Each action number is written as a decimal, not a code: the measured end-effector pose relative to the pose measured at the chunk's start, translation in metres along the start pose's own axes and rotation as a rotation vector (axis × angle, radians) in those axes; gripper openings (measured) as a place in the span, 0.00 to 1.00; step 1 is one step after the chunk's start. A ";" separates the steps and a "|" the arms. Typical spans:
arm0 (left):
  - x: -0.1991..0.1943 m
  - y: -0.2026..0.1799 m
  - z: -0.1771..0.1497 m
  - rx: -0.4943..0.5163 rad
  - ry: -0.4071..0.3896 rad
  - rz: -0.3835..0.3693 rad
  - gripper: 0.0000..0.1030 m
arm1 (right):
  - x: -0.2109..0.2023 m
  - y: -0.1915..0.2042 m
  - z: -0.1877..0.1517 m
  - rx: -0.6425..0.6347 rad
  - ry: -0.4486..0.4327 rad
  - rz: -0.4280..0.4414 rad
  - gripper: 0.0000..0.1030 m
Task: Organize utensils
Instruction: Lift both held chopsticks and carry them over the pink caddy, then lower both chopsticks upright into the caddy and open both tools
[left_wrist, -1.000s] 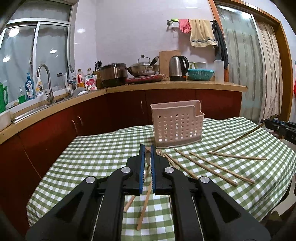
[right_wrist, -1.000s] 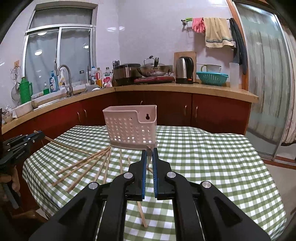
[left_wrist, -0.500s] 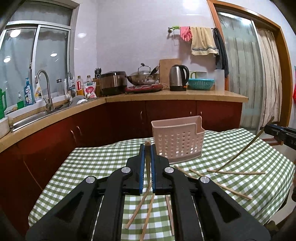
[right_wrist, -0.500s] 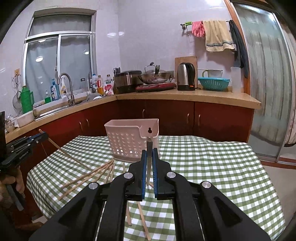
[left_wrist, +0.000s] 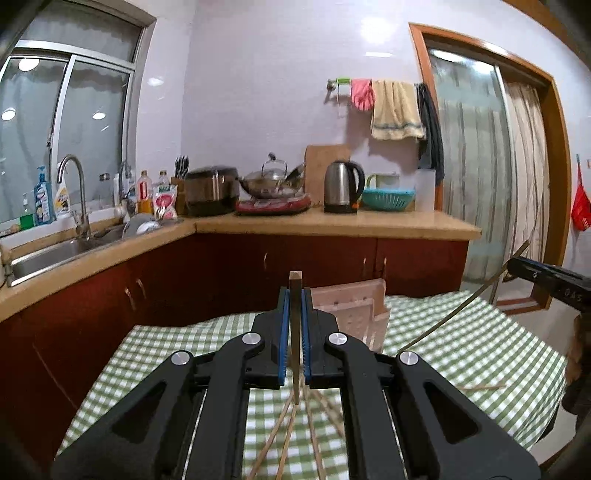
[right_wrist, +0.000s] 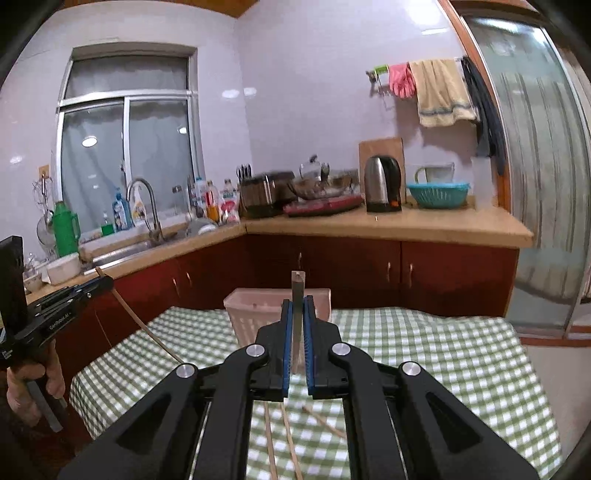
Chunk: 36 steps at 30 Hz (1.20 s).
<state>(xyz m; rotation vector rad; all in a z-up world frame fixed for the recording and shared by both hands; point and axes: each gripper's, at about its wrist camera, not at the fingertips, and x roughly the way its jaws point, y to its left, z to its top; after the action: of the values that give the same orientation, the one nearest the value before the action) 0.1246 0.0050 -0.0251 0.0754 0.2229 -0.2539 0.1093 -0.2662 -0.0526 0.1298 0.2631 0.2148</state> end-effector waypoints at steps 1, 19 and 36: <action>0.002 -0.001 0.009 0.005 -0.019 -0.001 0.06 | 0.001 0.001 0.006 -0.005 -0.014 0.004 0.06; 0.074 -0.015 0.081 0.030 -0.166 -0.004 0.06 | 0.068 -0.014 0.061 -0.025 -0.078 0.013 0.06; 0.165 -0.014 0.012 -0.019 0.042 -0.019 0.06 | 0.142 -0.023 0.010 0.022 0.120 0.038 0.06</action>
<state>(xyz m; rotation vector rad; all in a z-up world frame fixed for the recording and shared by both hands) 0.2794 -0.0493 -0.0519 0.0598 0.2678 -0.2693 0.2505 -0.2572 -0.0817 0.1436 0.3828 0.2581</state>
